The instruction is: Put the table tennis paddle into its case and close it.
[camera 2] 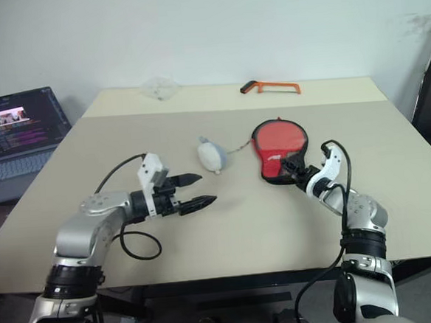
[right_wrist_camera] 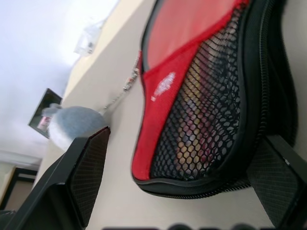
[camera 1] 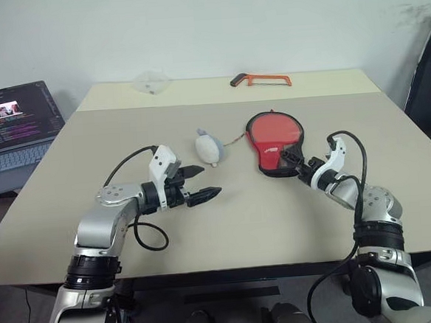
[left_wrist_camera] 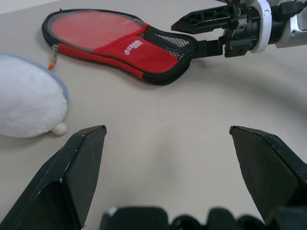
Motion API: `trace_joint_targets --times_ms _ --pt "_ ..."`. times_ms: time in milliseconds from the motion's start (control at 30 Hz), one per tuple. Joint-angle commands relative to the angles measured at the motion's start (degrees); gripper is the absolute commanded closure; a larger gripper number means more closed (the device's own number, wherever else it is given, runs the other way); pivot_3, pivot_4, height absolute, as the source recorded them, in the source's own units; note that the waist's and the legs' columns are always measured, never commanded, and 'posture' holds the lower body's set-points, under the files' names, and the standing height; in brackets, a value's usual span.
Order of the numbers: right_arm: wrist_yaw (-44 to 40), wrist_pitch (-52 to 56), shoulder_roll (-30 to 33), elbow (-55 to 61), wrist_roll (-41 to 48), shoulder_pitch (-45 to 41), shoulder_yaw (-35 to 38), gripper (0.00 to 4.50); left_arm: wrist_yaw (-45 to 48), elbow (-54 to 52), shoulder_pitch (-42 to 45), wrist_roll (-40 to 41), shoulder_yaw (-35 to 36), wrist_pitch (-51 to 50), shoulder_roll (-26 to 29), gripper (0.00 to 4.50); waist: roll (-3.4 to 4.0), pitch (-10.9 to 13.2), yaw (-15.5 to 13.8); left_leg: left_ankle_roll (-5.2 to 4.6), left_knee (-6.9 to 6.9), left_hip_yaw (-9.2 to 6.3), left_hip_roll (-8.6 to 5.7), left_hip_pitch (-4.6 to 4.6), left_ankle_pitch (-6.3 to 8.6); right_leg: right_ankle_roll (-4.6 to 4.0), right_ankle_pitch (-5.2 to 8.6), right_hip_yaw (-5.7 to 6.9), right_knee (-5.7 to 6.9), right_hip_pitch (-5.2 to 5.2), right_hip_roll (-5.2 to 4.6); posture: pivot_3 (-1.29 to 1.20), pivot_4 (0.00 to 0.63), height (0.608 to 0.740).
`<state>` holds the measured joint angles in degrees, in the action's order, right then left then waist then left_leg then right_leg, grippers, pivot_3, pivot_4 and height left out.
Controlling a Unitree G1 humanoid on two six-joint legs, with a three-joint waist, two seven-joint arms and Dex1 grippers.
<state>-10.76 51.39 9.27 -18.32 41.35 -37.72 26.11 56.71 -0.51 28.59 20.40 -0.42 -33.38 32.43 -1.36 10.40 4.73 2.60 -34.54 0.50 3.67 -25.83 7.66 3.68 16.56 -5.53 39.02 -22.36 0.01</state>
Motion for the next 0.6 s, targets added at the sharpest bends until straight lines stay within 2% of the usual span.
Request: trace_joint_targets --times_ms 33,300,600 --pt "0.9 1.1 1.6 5.2 1.7 1.3 1.1 0.0 -0.8 -3.1 -0.2 0.7 -0.2 0.2 0.2 0.01 0.0 0.0 -0.1 0.0 0.0 0.0 0.0 0.0 0.0 0.0 0.0 0.0 0.0 0.0 0.0 0.0 0.15 0.74" --pt "4.6 6.4 2.1 12.0 7.4 5.3 5.1 0.0 -1.0 -2.8 -0.8 0.5 -1.2 0.8 0.4 0.01 0.0 0.0 -0.1 0.0 0.05 0.01 -0.01 0.0 0.0 -0.01 0.02 0.0 -0.03 -0.02 -0.03 0.0 0.15 0.74" --pt "3.2 -1.2 -1.5 -0.7 5.1 -0.6 3.1 0.0 -0.9 -1.8 0.4 0.2 -2.3 1.2 -0.1 0.01 0.0 0.0 0.2 0.0 0.06 0.04 0.0 0.01 0.0 0.0 0.02 -0.04 -0.03 -0.04 -0.01 0.0 0.15 0.74"
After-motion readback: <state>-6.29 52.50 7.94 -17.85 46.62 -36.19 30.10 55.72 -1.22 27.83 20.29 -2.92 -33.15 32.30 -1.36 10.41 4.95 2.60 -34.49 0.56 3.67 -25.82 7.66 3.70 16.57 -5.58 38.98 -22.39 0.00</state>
